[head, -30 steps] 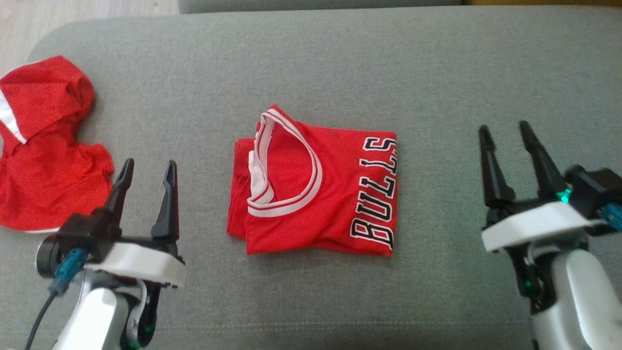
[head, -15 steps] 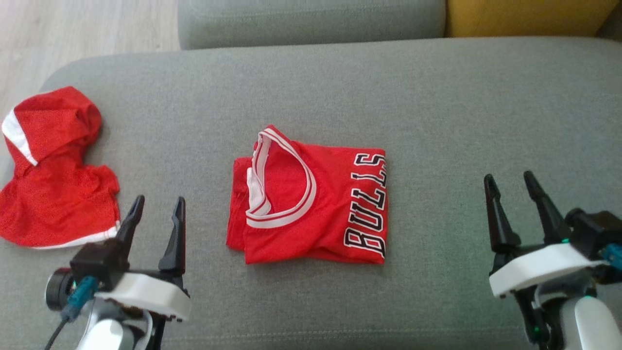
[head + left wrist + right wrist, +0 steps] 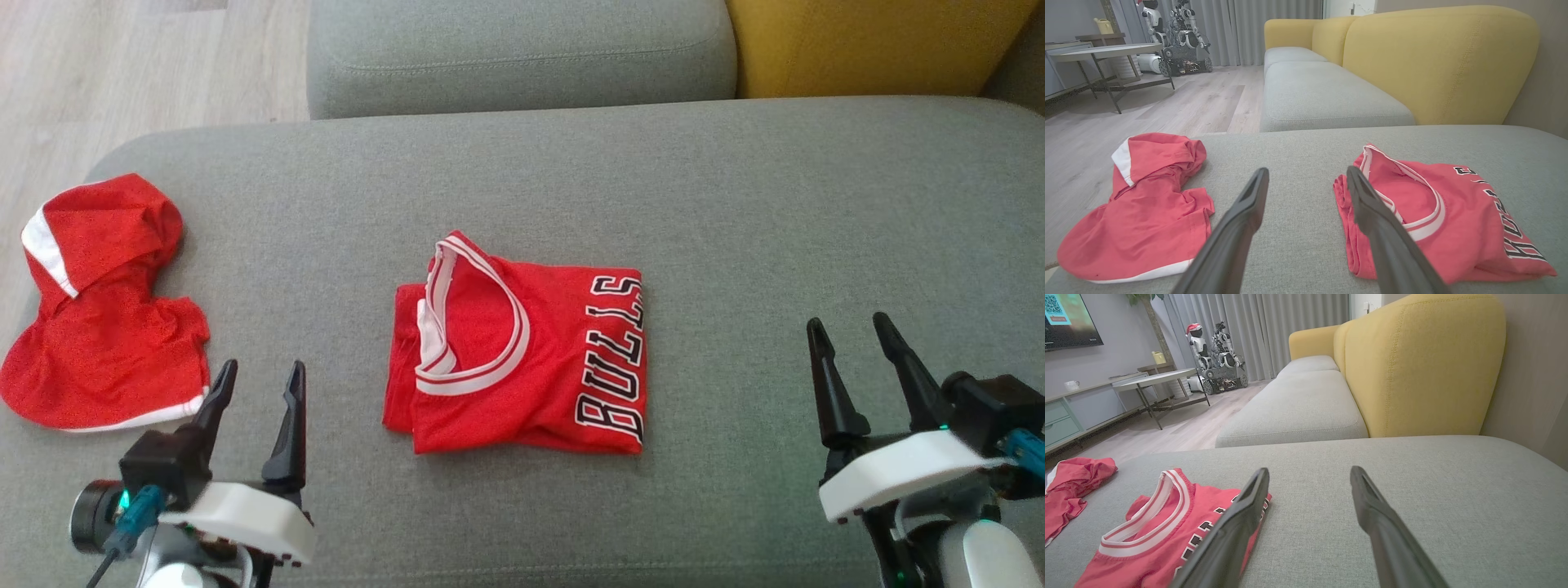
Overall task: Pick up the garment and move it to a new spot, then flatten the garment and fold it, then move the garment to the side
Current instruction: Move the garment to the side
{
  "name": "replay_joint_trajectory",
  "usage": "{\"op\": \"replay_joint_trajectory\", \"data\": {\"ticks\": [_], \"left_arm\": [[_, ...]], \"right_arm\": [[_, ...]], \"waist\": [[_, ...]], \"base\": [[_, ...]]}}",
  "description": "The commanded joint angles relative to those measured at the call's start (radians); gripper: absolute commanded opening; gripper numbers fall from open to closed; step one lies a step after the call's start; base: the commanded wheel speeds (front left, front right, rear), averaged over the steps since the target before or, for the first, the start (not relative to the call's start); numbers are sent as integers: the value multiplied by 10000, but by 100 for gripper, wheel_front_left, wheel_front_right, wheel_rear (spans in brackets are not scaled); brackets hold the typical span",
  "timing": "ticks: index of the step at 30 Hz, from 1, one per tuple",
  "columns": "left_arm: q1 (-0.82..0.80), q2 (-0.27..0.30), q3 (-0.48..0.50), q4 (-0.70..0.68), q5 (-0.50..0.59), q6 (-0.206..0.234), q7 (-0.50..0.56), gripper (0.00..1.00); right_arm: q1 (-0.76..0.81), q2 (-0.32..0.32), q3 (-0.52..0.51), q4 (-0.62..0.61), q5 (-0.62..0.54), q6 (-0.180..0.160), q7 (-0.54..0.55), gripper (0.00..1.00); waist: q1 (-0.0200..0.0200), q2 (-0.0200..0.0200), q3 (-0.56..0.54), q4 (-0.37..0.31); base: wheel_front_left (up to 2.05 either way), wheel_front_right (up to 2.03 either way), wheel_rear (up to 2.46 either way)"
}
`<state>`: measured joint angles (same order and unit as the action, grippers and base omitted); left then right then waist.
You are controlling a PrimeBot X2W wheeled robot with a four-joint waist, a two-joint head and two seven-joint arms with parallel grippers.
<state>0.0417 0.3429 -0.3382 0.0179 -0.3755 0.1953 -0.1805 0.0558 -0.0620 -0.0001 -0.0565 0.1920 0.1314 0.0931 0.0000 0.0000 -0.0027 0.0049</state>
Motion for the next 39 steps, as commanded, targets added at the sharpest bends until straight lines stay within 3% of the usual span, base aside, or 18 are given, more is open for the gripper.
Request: {"op": "replay_joint_trajectory", "data": {"ticks": [1,30,39], "left_arm": [[-334,275,447,-379,-59,67,-13,100],[-337,410,429,-574,-120,361,68,100],[-636,455,419,-690,-83,364,-2,100]], "right_arm": [[-219,-40,260,-416,-55,-7,41,100],[-313,-17,256,-425,-173,-7,91,100],[-718,-110,471,-433,-271,-7,171,100]], "waist": [[0,0,-11,-4],[0,0,62,-2],[0,0,535,49]], "base": [[0,0,0],[0,0,0],[0,0,0]]}}
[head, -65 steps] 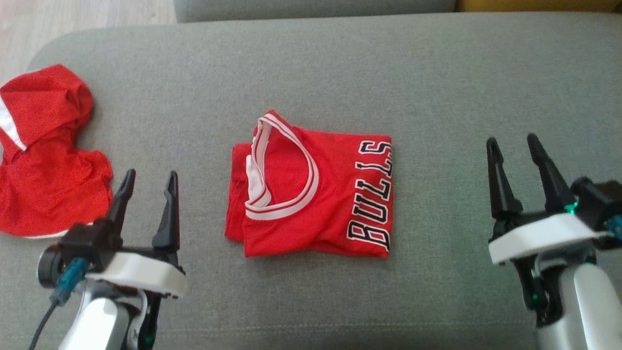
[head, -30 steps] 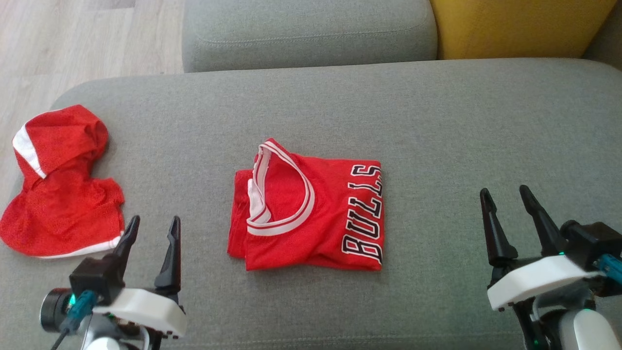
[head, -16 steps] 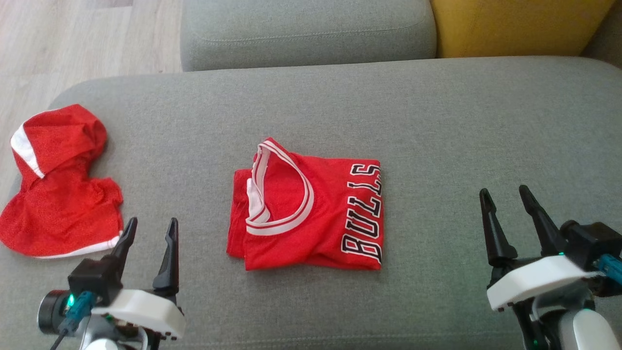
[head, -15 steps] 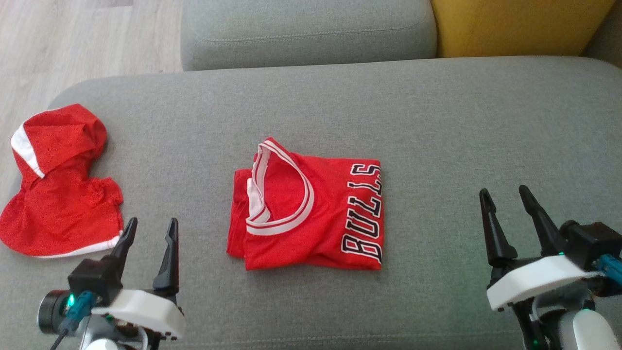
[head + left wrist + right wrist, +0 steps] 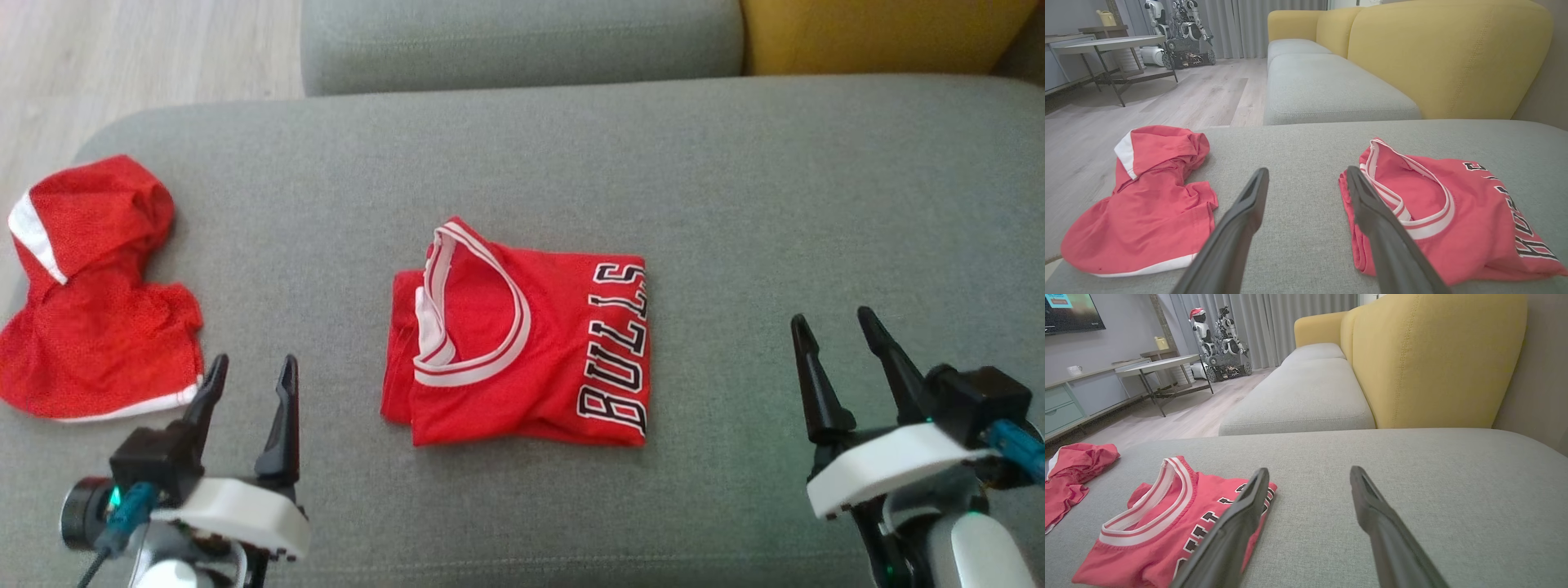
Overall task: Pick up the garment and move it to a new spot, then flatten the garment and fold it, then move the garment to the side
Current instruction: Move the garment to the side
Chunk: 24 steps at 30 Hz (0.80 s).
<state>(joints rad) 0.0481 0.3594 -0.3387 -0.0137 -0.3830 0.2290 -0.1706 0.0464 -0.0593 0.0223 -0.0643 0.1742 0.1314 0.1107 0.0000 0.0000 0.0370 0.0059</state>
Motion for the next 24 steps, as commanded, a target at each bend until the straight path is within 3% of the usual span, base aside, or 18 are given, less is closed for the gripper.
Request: {"op": "replay_joint_trajectory", "data": {"ticks": [1,9,24], "left_arm": [[-781,287,413,-415,10,26,-102,100],[-1531,240,339,-455,63,-172,-267,100],[-2705,-269,105,278,149,-621,-785,100]], "right_arm": [[-727,-157,293,-308,-99,-7,8,100],[-1893,-199,951,721,-15,-7,-18,100],[-3540,36,1794,4994,223,-7,270,100]], "waist": [[0,0,234,68],[0,0,1169,498],[0,0,2371,1256]], "base": [[0,0,0],[0,0,0],[0,0,0]]}}
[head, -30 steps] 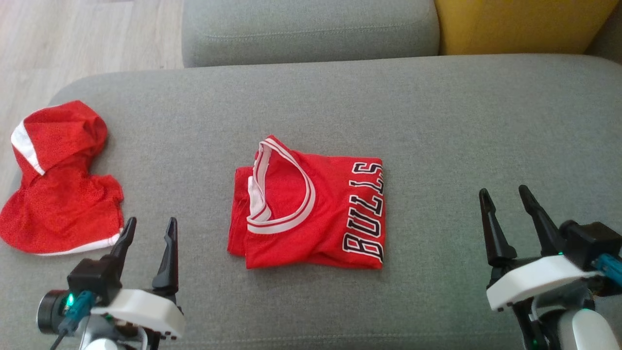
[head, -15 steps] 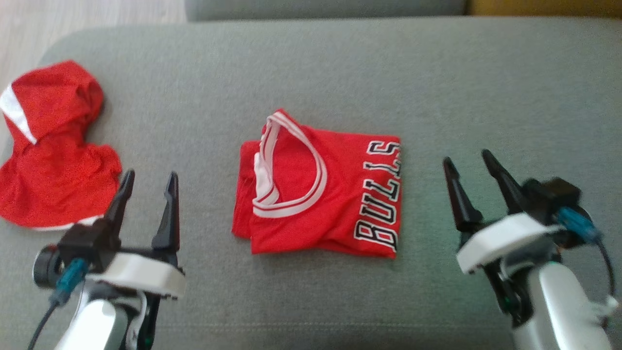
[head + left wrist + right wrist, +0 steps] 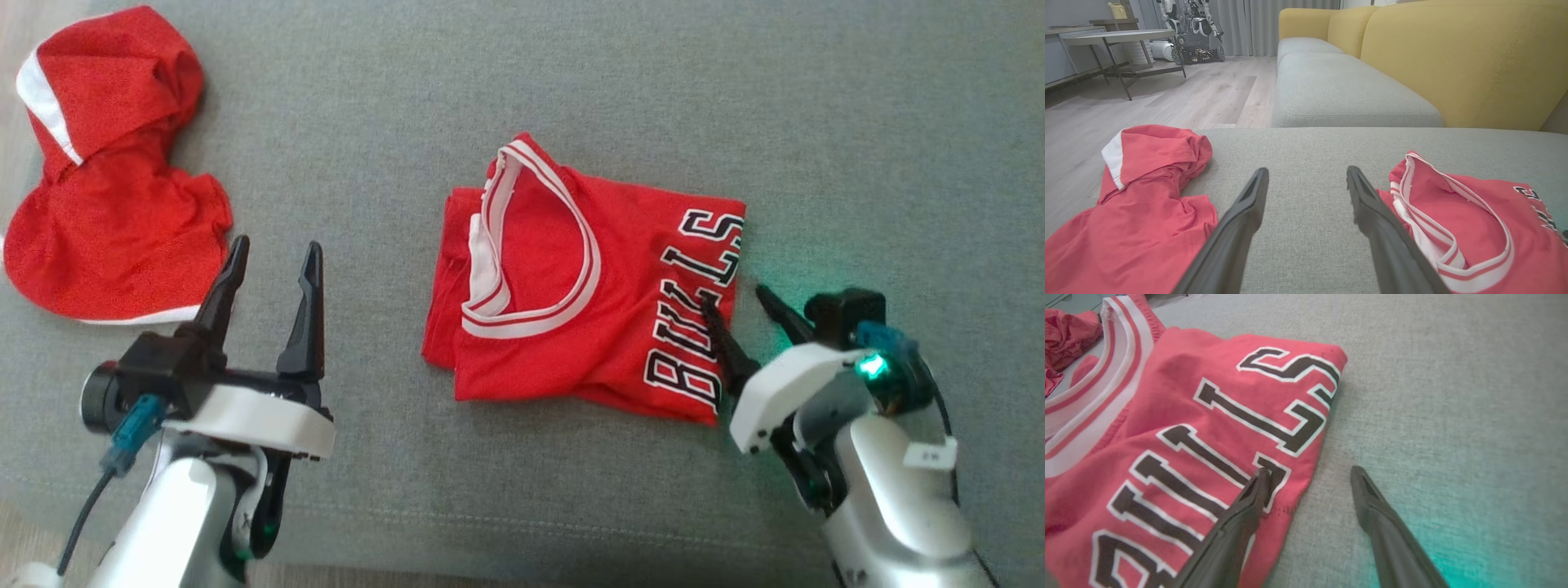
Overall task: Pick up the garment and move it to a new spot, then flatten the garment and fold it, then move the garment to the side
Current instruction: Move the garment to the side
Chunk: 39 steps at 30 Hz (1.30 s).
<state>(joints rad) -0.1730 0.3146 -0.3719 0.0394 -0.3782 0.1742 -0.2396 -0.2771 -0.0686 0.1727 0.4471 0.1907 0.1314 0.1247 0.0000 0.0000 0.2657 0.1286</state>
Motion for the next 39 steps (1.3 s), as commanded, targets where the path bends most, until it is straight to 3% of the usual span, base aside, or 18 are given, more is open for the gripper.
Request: {"op": "replay_joint_trajectory", "data": {"ticks": [1,5,6,7,8,15,25,33,39], "left_arm": [[-518,165,449,-220,98,-93,-112,100],[-582,129,511,-101,108,-148,-160,100],[-598,115,518,-81,114,-158,-168,100],[-610,99,521,-65,125,-164,-175,100],[-620,88,527,-54,134,-170,-181,100],[-573,107,644,-49,190,-183,-206,100],[-544,244,651,-229,277,-212,-212,100],[-861,384,519,-461,392,-308,-158,100],[-1316,457,368,-607,507,-427,-41,100]], "right_arm": [[-377,139,351,34,81,-7,146,100],[-586,165,678,503,231,-7,294,100],[-614,169,798,592,273,-7,389,60],[-635,171,908,648,306,-7,450,13],[-648,173,992,675,333,-7,481,0],[-806,-76,1424,194,499,-7,251,0],[-1082,-1041,822,-540,391,-7,378,0],[-1561,-2166,-857,-1274,134,-7,756,0],[-2401,-2529,-2642,-1517,77,-7,855,0]], "waist": [[0,0,117,24],[0,0,193,-60],[0,0,200,-85],[0,0,204,-112],[0,0,205,-146],[0,0,120,-673],[0,0,147,-1663],[0,0,667,-2475],[0,0,1295,-2615]], "base": [[0,0,0],[0,0,0],[0,0,0],[0,0,0],[0,0,0],[0,0,0],[0,0,0],[0,0,0],[0,0,0]]}}
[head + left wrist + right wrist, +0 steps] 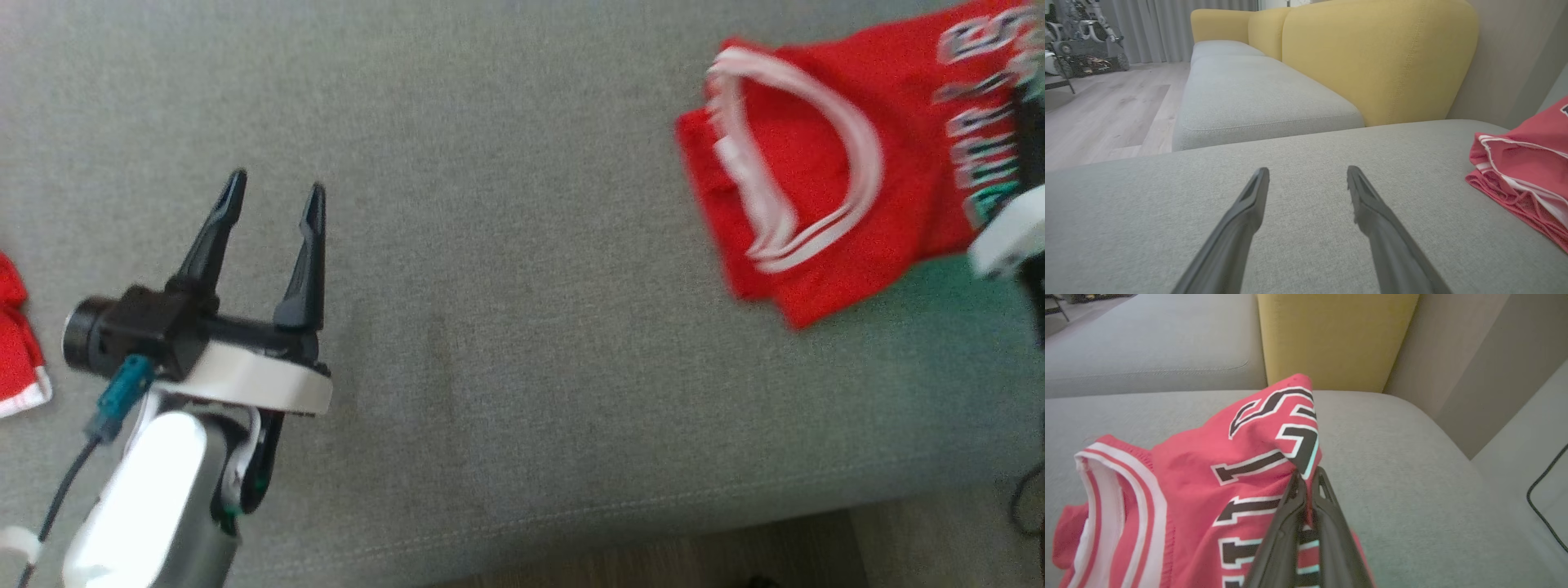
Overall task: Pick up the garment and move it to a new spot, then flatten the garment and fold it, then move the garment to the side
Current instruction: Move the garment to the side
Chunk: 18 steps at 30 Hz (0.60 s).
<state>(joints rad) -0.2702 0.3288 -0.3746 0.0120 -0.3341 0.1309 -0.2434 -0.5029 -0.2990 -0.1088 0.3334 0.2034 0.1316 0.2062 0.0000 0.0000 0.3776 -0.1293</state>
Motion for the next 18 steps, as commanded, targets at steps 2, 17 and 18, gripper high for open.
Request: {"op": "replay_joint_trajectory", "data": {"ticks": [2,17,18], "left_arm": [[-532,345,345,-375,99,-65,23,100],[-1424,456,81,-449,297,-302,111,100],[-1469,457,66,-443,302,-314,111,100]], "right_arm": [[-412,-329,-393,-354,4,-9,52,0],[-1082,-137,-2463,-542,-40,-9,-235,0],[-1115,-103,-2499,-515,-82,-9,-246,0]], "waist": [[0,0,423,0],[0,0,1602,107],[0,0,1649,121]], "base": [[0,0,0],[0,0,0],[0,0,0]]}}
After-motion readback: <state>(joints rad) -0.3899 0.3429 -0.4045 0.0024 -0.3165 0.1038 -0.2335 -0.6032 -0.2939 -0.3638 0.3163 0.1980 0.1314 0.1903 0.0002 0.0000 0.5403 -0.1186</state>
